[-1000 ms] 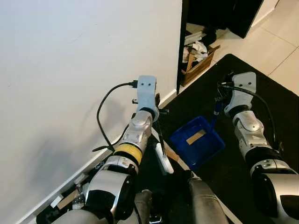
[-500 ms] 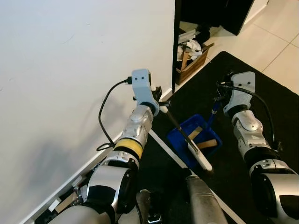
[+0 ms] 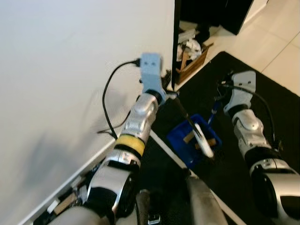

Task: Sweep floor

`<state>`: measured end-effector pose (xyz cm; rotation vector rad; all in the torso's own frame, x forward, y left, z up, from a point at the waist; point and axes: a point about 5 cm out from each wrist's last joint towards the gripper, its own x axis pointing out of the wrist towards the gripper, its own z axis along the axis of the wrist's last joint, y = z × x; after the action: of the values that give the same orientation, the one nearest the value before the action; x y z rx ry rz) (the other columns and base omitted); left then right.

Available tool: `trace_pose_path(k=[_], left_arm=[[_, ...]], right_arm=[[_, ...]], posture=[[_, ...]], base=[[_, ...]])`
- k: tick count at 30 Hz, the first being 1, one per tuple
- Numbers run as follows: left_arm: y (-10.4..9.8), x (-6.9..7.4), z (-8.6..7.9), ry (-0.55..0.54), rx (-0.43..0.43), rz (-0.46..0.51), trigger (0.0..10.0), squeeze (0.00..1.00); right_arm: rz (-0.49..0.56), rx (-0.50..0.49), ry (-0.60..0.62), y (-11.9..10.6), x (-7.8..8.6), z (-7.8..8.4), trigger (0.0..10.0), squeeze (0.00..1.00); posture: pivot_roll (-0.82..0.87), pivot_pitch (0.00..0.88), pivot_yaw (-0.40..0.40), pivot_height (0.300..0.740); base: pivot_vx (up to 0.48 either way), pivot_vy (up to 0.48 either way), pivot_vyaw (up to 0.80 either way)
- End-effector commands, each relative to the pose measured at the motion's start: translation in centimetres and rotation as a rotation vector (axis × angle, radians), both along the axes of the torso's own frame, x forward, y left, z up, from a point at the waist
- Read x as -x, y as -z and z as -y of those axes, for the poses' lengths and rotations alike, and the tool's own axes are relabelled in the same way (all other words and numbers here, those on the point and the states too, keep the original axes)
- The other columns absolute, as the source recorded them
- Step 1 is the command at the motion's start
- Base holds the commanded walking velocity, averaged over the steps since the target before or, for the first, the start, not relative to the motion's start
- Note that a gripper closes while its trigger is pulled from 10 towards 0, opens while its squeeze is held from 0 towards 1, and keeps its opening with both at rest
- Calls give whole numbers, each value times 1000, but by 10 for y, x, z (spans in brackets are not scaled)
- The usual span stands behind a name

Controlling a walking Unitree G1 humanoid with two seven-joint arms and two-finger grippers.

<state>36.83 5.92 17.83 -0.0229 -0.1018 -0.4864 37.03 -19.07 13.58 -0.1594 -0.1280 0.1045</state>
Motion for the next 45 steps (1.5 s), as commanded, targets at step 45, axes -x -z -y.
trace_pose_path(k=[45], left_arm=[[-1,35,-161,-560,-406,-75,10000,0]], right_arm=[[31,-366,96,-7,35,32,10000,0]], posture=[[-26,112,76,740]], base=[[0,0,0]])
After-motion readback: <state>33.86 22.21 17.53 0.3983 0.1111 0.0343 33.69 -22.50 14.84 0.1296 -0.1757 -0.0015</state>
